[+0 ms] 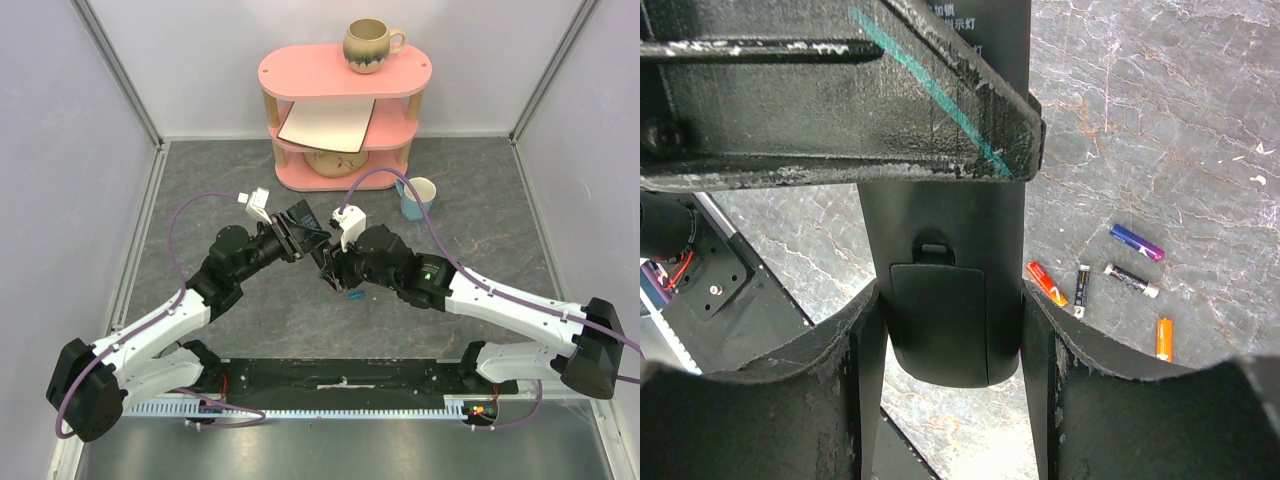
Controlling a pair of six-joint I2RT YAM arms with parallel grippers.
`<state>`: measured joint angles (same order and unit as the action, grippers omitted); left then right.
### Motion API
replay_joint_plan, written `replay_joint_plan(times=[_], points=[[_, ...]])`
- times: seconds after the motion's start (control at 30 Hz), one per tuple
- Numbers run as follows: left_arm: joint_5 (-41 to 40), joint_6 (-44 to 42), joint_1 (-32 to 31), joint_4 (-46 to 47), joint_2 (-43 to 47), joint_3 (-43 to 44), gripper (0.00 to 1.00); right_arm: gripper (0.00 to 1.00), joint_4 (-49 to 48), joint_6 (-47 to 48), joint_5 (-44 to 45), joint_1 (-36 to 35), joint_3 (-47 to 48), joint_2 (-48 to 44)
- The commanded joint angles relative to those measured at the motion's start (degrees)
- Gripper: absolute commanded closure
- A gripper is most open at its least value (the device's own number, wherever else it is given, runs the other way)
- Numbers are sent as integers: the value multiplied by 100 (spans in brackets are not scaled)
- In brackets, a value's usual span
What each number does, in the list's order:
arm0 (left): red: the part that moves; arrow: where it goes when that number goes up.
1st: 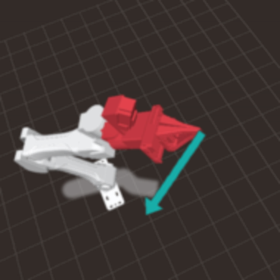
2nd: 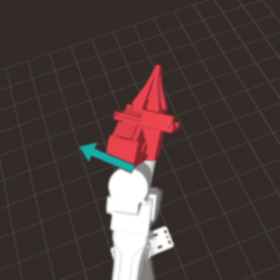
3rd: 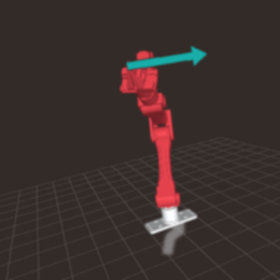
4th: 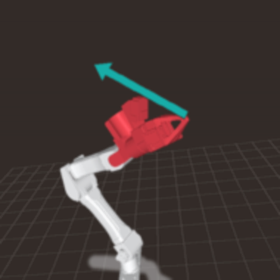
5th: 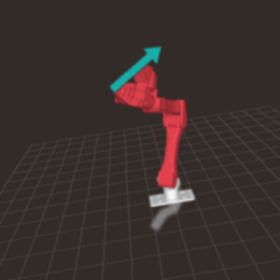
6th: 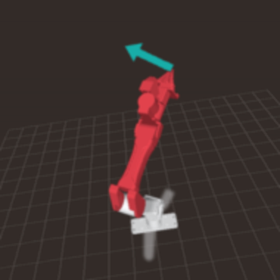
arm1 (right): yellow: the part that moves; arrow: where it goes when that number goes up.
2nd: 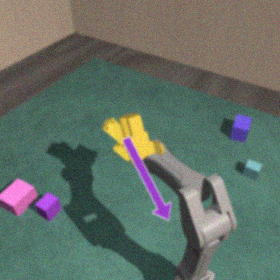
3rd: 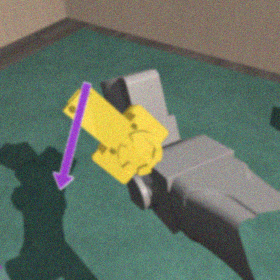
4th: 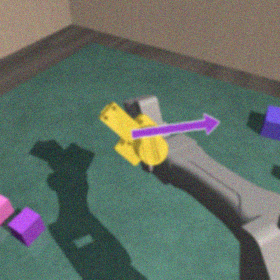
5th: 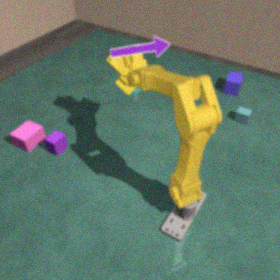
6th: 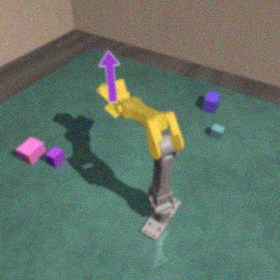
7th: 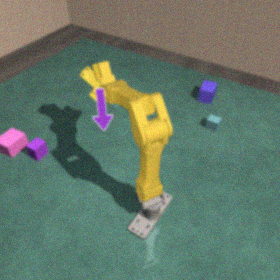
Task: Load the batteries into the remote control
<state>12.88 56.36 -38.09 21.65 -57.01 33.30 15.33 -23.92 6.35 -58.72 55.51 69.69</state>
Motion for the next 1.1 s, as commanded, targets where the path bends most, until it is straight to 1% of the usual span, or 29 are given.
replay_joint_plan(times=[0.0, 0.1, 0.2, 0.3, 0.33, 0.37, 0.4, 0.53, 0.57, 0.6, 0.63, 0.67, 0.7, 0.73, 0.77, 0.8, 0.83, 0.97, 1.0, 1.07], points=[[109, 24, -111, 199, -3, 1, 60, 100, -206, 116, 138, 10, 83, -149], [127, 24, -111, 173, -3, -16, 60, 100, -171, 151, 165, 10, 101, -175], [118, -2, -111, 173, 50, -60, 65, 100, -136, 177, 174, 10, 118, -193], [109, -54, -111, 190, 76, -96, 82, 100, -110, 186, 147, 10, 118, -202], [126, -63, -111, 191, 76, -113, 90, 100, -101, 204, 165, 10, 118, -210], [127, -72, -111, 191, 94, -122, 92, 100, -92, 204, 174, 10, 118, -219], [127, -90, -111, 191, 111, -157, 98, 100, -66, 204, 174, 10, 127, -228], [13, -72, -111, 331, 208, -289, 98, 100, -13, 230, 217, 18, 153, -272], [-40, -64, -111, 401, 243, -324, 98, 93, 39, 221, 218, 10, 171, -289], [-101, -98, -111, 401, 278, -368, 98, 59, 66, 204, 218, 10, 189, -289], [-302, -134, -111, 419, 400, -403, 98, 43, 110, 134, 191, 10, 250, -298], [-426, -177, -120, 523, 471, -455, 98, 34, 189, 81, 191, 10, 268, -324], [-549, -265, -120, 585, 550, -578, 98, 22, 224, 29, 209, 10, 276, -385], [-672, -327, -120, 656, 629, -640, 98, 17, 242, -33, 235, 10, 277, -430], [-891, -423, -120, 735, 752, -675, 98, 8, 286, -164, 279, 10, 268, -482], [-989, -607, -120, 822, 805, -728, 98, 3, 303, -244, 331, 10, 259, -587], [-1085, -704, -120, 884, 832, -754, 98, 2, 312, -323, 375, 10, 215, -640], [-1464, -1205, -129, 1551, 946, -1035, 98, 2, 225, -999, 945, 18, 22, -965], [-1490, -1276, -129, 1770, 964, -1210, 98, 2, 155, -1357, 1156, 36, -39, -1131], [-1613, -1390, -146, 2412, 973, -1395, 98, 2, -212, -1702, 1141, 123, -276, -1291]])
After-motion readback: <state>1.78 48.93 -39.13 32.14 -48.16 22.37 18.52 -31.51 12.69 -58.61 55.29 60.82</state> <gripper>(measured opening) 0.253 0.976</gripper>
